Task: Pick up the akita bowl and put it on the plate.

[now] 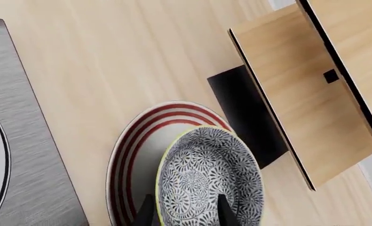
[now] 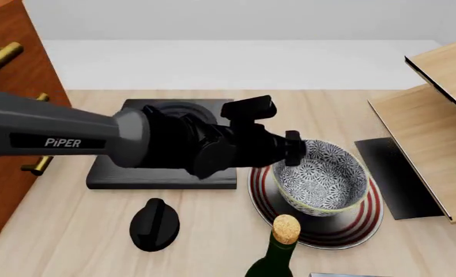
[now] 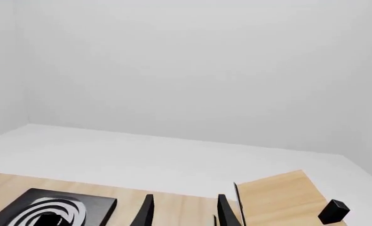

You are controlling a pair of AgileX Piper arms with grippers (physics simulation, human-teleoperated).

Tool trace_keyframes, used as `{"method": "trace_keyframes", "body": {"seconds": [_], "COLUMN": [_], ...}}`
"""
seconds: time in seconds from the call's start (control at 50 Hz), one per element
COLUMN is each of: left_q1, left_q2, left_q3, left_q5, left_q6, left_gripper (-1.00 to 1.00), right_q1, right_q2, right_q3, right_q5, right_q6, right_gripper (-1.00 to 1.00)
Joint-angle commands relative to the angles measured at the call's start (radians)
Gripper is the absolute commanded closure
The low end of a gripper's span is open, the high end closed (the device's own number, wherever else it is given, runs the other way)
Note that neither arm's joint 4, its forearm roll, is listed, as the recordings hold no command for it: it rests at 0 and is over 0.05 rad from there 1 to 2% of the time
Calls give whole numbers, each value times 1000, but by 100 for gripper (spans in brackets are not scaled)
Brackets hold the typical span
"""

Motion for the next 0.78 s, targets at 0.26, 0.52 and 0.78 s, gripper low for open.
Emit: {"method": "trace_keyframes", "body": {"seconds": [0.26,0.52,0.78], "left_q1": [46,64,80], "left_q2": [-273,-481,-706], "left_q3": [35,31,20], "left_q5": [212,342,485], "left_q6": [55,112,199], "left_gripper": [-100,-100,-100], "right_q1": [-37,-22,-47], "right_q2": [-138,-164,-196], "right_q3": [34,24,9], "right_q5": [91,114,144], "right_q6": [-6,-26,-44], "right_gripper": [-100,-100,-100]}}
